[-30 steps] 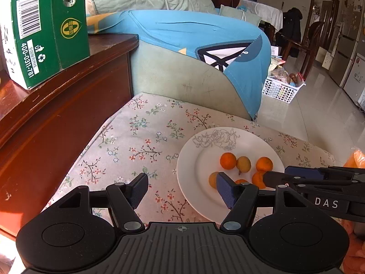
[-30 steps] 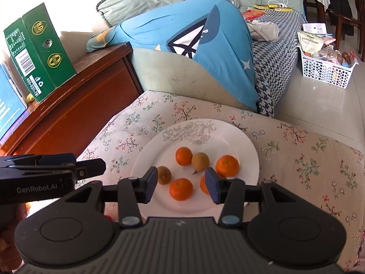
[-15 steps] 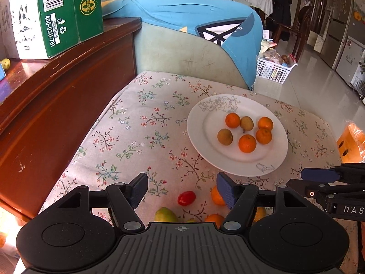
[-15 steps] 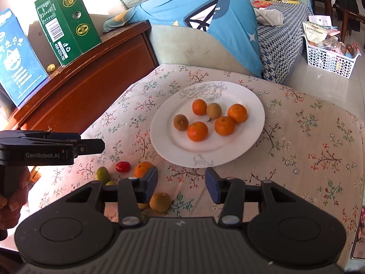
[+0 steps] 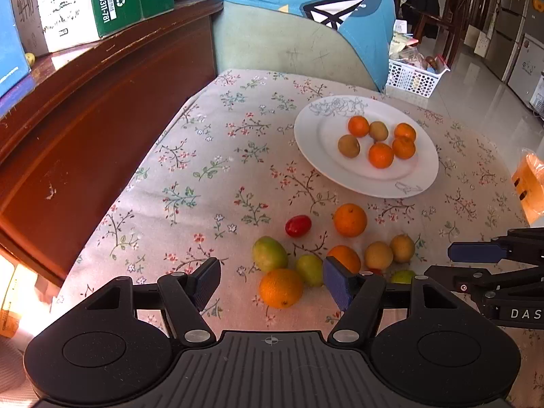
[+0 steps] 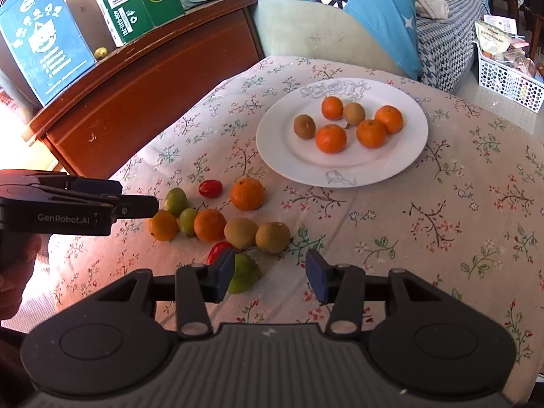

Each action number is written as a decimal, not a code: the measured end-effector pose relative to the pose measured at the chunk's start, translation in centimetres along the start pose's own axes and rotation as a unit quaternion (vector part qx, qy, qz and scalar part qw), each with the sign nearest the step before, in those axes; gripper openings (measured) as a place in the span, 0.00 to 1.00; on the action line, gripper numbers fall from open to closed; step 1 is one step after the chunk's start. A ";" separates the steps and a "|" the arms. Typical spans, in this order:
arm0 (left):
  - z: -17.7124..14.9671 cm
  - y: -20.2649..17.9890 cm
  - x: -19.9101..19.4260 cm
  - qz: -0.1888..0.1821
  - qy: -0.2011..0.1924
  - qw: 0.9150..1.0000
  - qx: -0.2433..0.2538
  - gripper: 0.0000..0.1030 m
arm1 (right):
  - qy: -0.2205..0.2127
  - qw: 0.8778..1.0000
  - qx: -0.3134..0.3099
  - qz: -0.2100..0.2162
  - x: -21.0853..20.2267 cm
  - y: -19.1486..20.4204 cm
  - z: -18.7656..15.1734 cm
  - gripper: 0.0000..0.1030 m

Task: Organize fruits
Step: 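Move both open tools back over the remaining fruits, then grasp a green fruit with the right tool while the left tool grasps an orange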

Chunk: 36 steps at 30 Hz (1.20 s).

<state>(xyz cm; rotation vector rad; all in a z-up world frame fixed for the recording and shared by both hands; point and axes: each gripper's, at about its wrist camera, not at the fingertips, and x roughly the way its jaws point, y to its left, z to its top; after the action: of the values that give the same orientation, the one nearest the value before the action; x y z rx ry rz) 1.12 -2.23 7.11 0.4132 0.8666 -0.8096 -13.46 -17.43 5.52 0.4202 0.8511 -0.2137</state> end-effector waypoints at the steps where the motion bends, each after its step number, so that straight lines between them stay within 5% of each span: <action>1: -0.2 0.0 0.1 0.001 0.006 1.000 0.002 0.65 | 0.004 1.000 -0.003 0.001 0.2 0.2 -0.2 0.48; 13: -1.9 -0.7 1.8 -0.002 0.038 0.999 0.033 0.65 | 0.017 0.999 -0.050 -0.001 1.9 1.6 -1.3 0.47; 25: -1.9 -0.3 3.1 -0.008 0.034 0.999 0.010 0.63 | 0.015 0.997 -0.069 0.001 2.9 2.0 -1.4 0.47; 30: -2.0 -0.6 3.5 -0.007 0.033 0.999 0.012 0.60 | 0.013 0.997 -0.080 0.001 3.0 2.2 -1.5 0.37; 36: -2.1 -0.7 3.8 -0.011 0.034 0.999 0.009 0.37 | 0.011 0.996 -0.090 0.002 3.0 2.4 -1.6 0.31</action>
<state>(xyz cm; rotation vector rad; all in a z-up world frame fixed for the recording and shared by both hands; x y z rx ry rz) 0.95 -3.12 2.82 0.4500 0.9286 -0.8280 -11.81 -14.61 2.96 0.2557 0.8828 -0.1265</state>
